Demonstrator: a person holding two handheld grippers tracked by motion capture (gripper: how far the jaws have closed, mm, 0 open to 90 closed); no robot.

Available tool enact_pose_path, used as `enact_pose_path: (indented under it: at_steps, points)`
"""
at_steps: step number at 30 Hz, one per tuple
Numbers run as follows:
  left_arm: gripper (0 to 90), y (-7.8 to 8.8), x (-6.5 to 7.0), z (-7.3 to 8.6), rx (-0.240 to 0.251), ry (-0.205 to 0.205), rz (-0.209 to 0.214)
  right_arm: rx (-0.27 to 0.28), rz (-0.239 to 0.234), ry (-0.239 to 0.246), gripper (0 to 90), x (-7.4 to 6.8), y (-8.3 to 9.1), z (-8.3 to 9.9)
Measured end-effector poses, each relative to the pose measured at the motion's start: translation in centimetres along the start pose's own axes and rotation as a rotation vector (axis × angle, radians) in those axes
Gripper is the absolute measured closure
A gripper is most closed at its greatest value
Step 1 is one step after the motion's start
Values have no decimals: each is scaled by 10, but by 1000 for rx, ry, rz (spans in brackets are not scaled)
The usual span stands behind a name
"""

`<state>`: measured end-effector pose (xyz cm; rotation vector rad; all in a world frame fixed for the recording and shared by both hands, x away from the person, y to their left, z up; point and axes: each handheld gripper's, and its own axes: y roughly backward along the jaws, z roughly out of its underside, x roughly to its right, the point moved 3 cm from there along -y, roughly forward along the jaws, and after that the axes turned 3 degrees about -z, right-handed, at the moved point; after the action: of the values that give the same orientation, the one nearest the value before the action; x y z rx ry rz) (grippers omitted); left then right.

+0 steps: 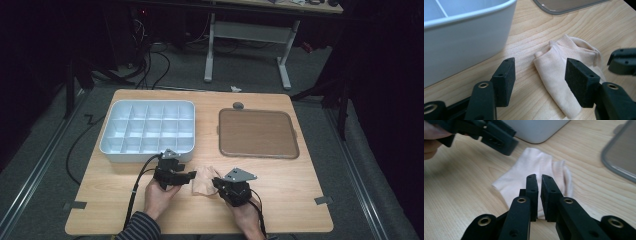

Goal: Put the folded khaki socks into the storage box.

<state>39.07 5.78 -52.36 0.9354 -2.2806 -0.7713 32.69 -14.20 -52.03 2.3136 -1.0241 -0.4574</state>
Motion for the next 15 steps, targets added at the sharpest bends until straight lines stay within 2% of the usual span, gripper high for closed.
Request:
enact_pose_path:
  at_steps: [3, 7, 10, 12, 15]
  points:
    - [430, -4, 1, 1, -8, 3, 4, -7, -14, 10, 846, -5, -6, 0]
    - [437, -12, -2, 0, -13, 36, 25, -11, -17, 27, 846, -8, -13, -1]
    - [443, -18, -4, 2, -16, 48, 6, -24, -16, 28, 846, -3, -17, -1]
    - [443, -21, -1, 6, 3, 75, 11, -37, -16, 25, 846, 0, -20, 3]
    - [438, -26, 5, 9, 7, 68, 14, -60, -26, 6, 846, 0, -24, 13]
